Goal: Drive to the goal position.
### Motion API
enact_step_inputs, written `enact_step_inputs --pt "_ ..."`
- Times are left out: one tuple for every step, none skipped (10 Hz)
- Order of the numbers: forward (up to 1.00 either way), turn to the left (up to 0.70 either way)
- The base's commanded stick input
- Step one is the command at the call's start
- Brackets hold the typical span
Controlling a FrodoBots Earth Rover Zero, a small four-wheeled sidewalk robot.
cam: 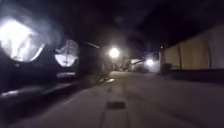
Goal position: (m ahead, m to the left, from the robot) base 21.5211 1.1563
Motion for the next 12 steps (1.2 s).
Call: enact_step_inputs --pt "0.7 -0.35" --pt "0.7 -0.35" --pt "0.7 -0.31" --pt "0.7 0.0" --pt "0.7 0.0" --pt "0.7 0.0" --pt "0.7 0.0" --pt "0.7 0.0" --pt "0.7 0.0" --pt "0.7 0.0" --pt "0.7 0.0" --pt "0.7 0.0"
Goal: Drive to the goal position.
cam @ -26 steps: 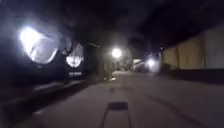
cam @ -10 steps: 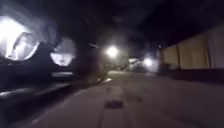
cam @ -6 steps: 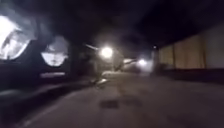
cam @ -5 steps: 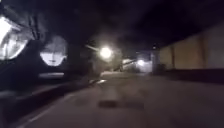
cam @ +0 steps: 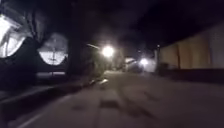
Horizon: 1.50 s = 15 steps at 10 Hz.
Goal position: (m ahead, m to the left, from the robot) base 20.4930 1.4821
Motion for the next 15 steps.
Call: enact_step_inputs --pt "0.7 0.0" --pt "0.7 0.0" --pt "0.7 -0.12" --pt "0.7 -0.35" --pt "0.7 -0.35" --pt "0.7 -0.35" --pt "0.7 -0.31" --pt "0.7 -0.05" --pt "0.7 0.0" --pt "0.7 0.0" --pt "0.7 0.0" --pt "0.7 0.0" --pt "0.7 0.0" --pt "0.7 0.0" --pt "0.7 0.0"
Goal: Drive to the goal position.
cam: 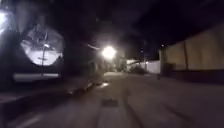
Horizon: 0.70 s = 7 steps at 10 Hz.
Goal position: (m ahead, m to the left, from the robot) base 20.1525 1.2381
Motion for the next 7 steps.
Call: enact_step_inputs --pt "0.7 0.0" --pt "0.7 0.0" --pt "0.7 0.0" --pt "0.7 0.0" --pt "0.7 -0.02" --pt "0.7 -0.21" --pt "0.7 -0.35"
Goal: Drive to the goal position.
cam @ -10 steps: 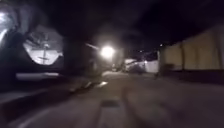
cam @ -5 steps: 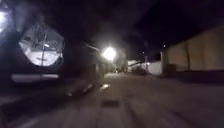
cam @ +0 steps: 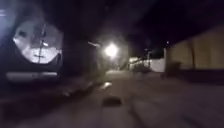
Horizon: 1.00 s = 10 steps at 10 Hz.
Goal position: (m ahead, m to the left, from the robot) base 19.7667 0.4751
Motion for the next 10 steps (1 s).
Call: enact_step_inputs --pt "0.7 -0.35" --pt "0.7 -0.18" --pt "0.7 0.0" --pt "0.7 0.0" --pt "0.7 0.0" --pt "0.7 0.0" --pt "0.7 -0.2" --pt "0.7 -0.35" --pt "0.7 -0.35" --pt "0.7 -0.03"
